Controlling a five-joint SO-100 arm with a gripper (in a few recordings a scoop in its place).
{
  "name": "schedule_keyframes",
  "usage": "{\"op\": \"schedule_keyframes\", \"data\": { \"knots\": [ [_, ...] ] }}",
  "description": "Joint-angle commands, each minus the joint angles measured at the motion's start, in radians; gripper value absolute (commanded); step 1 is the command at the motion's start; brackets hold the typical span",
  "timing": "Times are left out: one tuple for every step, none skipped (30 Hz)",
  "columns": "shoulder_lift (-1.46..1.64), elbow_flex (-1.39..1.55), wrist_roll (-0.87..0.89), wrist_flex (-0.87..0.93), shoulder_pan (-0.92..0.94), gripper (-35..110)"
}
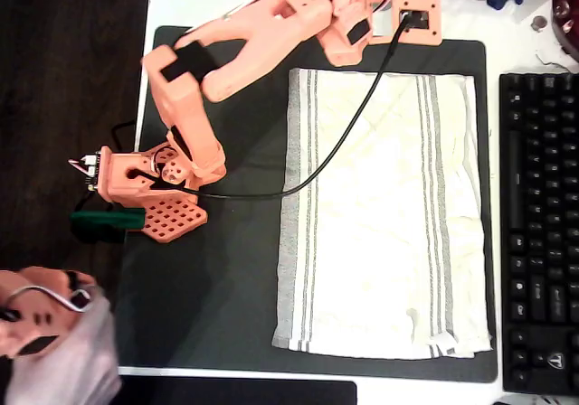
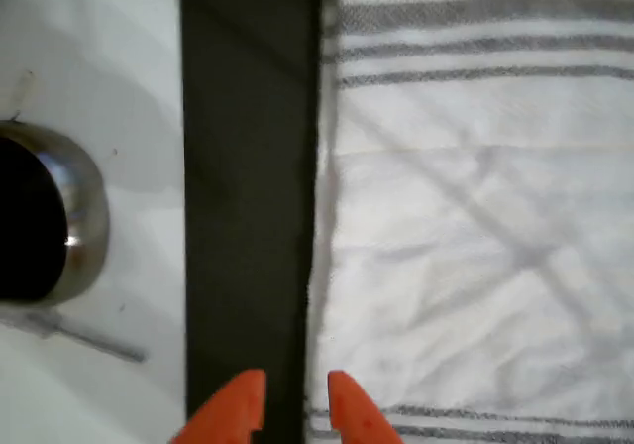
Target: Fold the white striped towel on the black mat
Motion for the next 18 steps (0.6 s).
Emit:
{"op": "schedule_keyframes", "data": {
  "knots": [
    [-0.028,-0.017,-0.018,-0.057,0.012,12],
    [-0.044,-0.017,-0.020,-0.075,0.015,13],
    [-0.060,-0.015,-0.020,-0.091,0.017,14],
    [-0.077,-0.018,-0.020,-0.104,0.020,14],
    [-0.098,-0.028,-0.020,-0.110,0.025,14],
    [-0.120,-0.034,-0.020,-0.120,0.028,14],
    [-0.143,-0.038,-0.018,-0.132,0.031,15],
    [-0.166,-0.048,-0.018,-0.137,0.034,15],
    [-0.186,-0.057,-0.020,-0.138,0.035,16],
    [-0.199,-0.063,-0.017,-0.146,0.040,16],
    [-0.209,-0.066,-0.020,-0.146,0.046,17],
    [-0.215,-0.071,-0.021,-0.146,0.052,17],
    [-0.222,-0.072,-0.023,-0.146,0.060,17],
    [-0.227,-0.072,-0.029,-0.149,0.067,17],
    [-0.233,-0.074,-0.031,-0.152,0.075,17],
    [-0.238,-0.072,-0.035,-0.150,0.083,17],
    [-0.241,-0.064,-0.040,-0.155,0.091,17],
    [-0.245,-0.060,-0.043,-0.167,0.094,17]
  ]
}}
